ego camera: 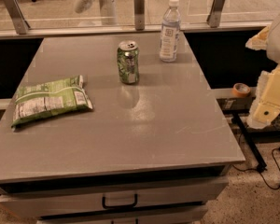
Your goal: Knock green can over
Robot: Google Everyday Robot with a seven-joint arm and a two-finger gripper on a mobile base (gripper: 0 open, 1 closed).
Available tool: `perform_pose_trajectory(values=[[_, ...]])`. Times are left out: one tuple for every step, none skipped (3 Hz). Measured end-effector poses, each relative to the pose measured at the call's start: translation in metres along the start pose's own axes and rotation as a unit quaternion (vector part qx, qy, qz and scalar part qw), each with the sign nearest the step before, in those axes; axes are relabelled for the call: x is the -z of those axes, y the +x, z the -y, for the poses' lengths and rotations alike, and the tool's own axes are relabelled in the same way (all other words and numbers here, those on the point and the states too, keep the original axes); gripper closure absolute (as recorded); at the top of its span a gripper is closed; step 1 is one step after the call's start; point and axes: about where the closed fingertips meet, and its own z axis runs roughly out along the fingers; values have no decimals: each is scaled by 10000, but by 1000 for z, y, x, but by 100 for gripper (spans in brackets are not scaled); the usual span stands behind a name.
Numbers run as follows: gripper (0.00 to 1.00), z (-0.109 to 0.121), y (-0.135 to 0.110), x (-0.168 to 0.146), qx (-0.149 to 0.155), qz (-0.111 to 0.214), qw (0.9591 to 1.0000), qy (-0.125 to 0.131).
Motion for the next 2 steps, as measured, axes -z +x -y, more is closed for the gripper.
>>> perform_pose_trajectory(values=[[0,2,-25,-7,60,607,9980,-157],[0,7,-83,-28,165,1699,9841,-486]])
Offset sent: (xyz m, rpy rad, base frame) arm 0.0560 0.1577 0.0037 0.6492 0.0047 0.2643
